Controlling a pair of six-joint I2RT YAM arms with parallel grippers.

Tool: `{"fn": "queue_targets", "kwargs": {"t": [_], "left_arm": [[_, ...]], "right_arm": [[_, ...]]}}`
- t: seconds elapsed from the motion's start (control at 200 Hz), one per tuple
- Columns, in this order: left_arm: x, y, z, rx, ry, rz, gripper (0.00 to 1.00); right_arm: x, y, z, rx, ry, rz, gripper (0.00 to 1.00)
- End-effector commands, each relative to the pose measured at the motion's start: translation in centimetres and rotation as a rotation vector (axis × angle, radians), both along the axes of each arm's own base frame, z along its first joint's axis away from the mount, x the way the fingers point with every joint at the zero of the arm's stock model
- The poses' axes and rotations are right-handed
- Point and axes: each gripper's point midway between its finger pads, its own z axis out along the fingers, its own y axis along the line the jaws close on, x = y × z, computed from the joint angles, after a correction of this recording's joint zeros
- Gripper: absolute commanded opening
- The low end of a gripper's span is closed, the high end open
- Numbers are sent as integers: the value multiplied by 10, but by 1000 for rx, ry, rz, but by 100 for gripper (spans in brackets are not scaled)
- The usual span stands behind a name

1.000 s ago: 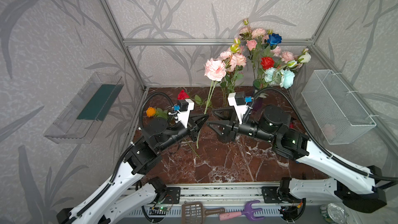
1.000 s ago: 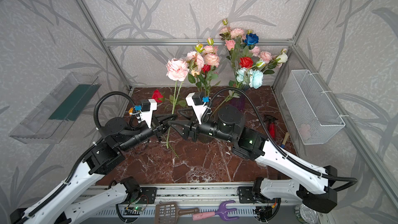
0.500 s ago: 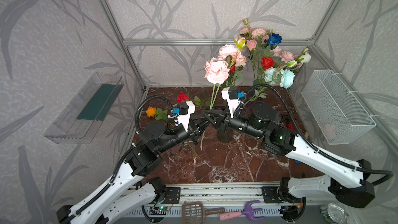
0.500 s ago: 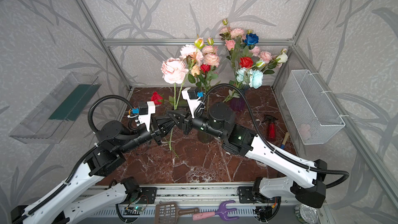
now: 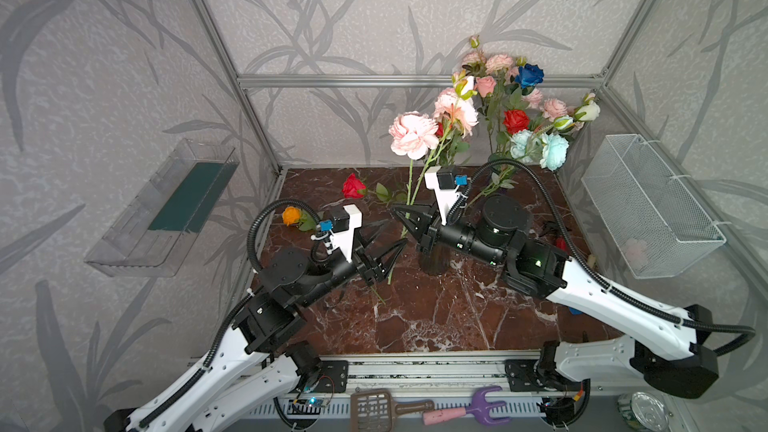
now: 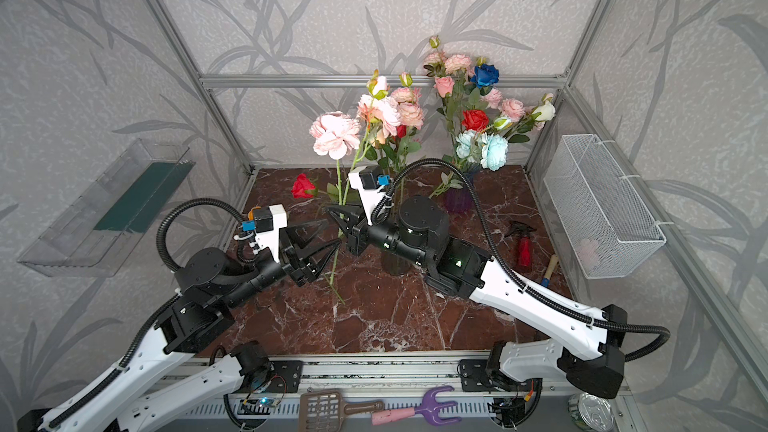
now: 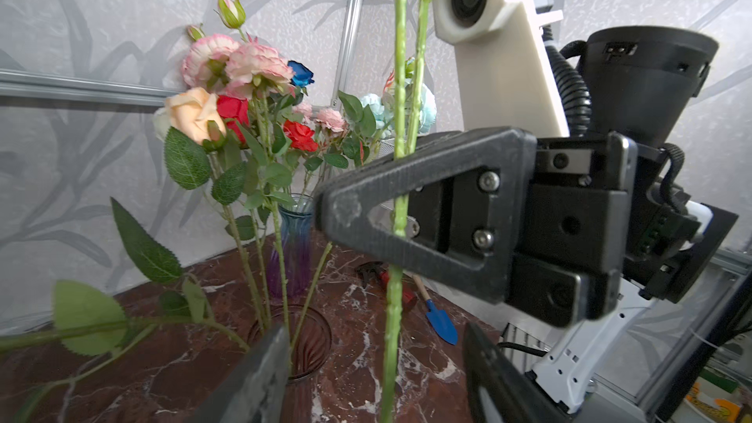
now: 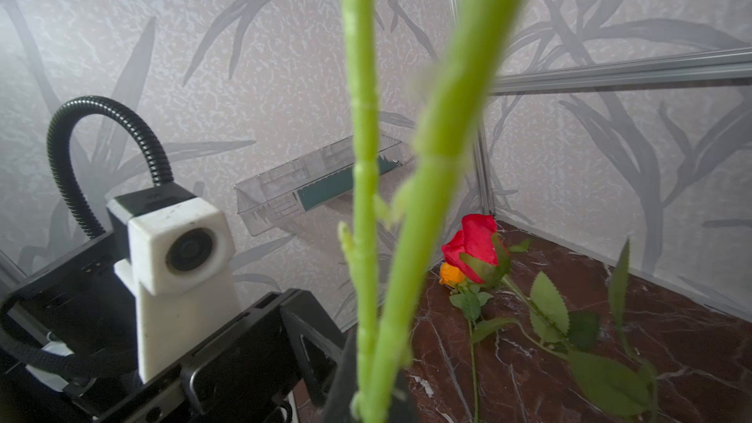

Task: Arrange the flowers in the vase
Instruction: 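Grasp the pink rose stem with the right gripper above the left gripper, then lower the pink rose into the dark-pink vase while the left gripper releases and withdraws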

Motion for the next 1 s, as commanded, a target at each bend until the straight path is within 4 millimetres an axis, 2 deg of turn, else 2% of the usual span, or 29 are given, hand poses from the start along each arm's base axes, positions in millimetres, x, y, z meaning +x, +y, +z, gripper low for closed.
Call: {"fn": "queue_targets", "kwargs": {"t": [0.0, 0.1, 0.22, 0.325, 0.345, 0.49, 0.555, 0.715, 0.935, 0.995], "left_arm": [[5, 33, 1, -60, -11, 155, 72], [14, 65, -20, -99, 37, 313, 72], [17, 120, -46, -162, 118, 551, 72], [11, 142, -61, -188, 141, 619, 72], [10, 144, -63, -191, 142, 619, 72], [5, 149, -70, -190, 160, 621, 72], [4, 150, -71, -180, 168, 625, 72], [4, 150, -74, -171, 178, 621, 72], [6, 147, -80, -165, 187, 619, 72], [6, 147, -80, -165, 189, 619, 72]], "right_arm": [[2, -31, 29, 9, -123, -115, 0], [17, -52, 30, -47, -205, -258, 0], [44, -74, 28, -136, -293, -444, 0], [57, -76, 27, -159, -350, -515, 0], [69, -85, 27, -166, -356, -561, 0], [96, -84, 22, -177, -403, -662, 0], [107, -78, 12, -212, -392, -663, 0], [130, -70, -34, -301, -313, -658, 0], [135, -72, -91, -381, -217, -658, 0], [137, -73, -105, -410, -196, -661, 3]]}}
